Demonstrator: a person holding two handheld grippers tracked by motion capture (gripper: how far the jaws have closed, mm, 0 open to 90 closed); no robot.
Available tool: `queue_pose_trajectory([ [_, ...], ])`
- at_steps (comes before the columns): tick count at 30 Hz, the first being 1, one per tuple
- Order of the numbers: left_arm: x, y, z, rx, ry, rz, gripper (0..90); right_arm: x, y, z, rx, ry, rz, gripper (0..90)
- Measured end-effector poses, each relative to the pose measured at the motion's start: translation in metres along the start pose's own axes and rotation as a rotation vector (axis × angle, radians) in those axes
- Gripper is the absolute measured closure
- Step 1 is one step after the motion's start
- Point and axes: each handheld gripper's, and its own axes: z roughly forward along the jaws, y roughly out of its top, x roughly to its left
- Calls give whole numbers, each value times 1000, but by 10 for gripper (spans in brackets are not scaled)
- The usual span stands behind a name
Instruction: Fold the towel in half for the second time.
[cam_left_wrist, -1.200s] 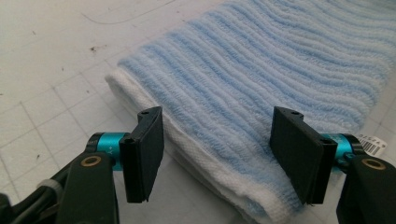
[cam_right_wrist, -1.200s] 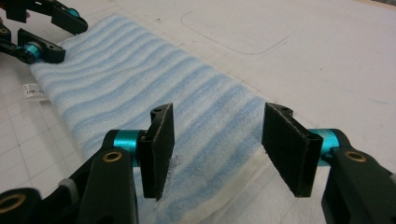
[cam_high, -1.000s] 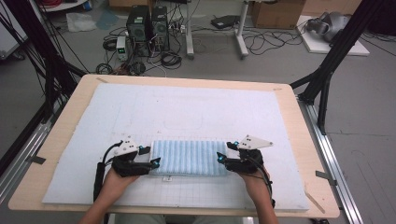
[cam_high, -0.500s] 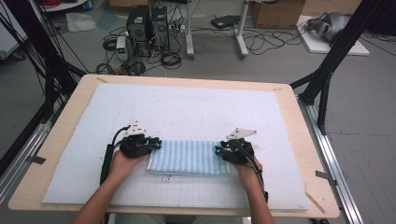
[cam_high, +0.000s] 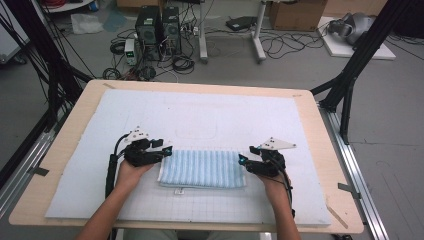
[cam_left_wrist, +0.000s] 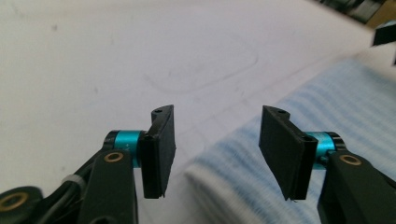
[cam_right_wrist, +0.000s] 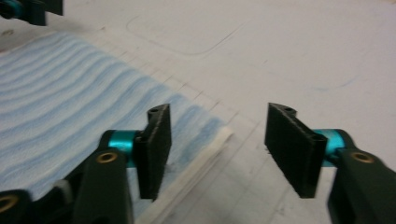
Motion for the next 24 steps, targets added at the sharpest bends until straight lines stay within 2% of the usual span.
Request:
queue_pose_trajectory([
  [2,-2,3,-4,-58,7,3,334,-2,3,-4,-21,-22,-1,294],
  [3,-3,5,-6,-87,28,-15,259,-2,4,-6,-27,-32,-1,275],
  [4,-2,6,-8,-104,23,-24,168,-2,5,-9,-35,-37,-10,272],
  [5,-1,7,-10,-120,8,-25,138,-2,5,-11,-38,-40,-18,258],
  [9,2,11,-24,-158,-13,4,142,-1,7,-26,-70,-53,-50,166],
  [11,4,13,-33,-175,-49,15,143,-2,7,-36,-93,-60,-53,116],
  [12,5,13,-37,-182,-49,23,143,-3,7,-41,-105,-60,-53,115],
  [14,7,12,-45,-192,-42,25,142,-3,5,-51,-110,-63,-47,113],
  [18,9,8,-56,-199,-20,32,145,-6,2,-65,-97,-82,-70,111],
  [24,10,2,-63,-180,18,29,160,-9,-4,-71,-78,-93,-63,111],
])
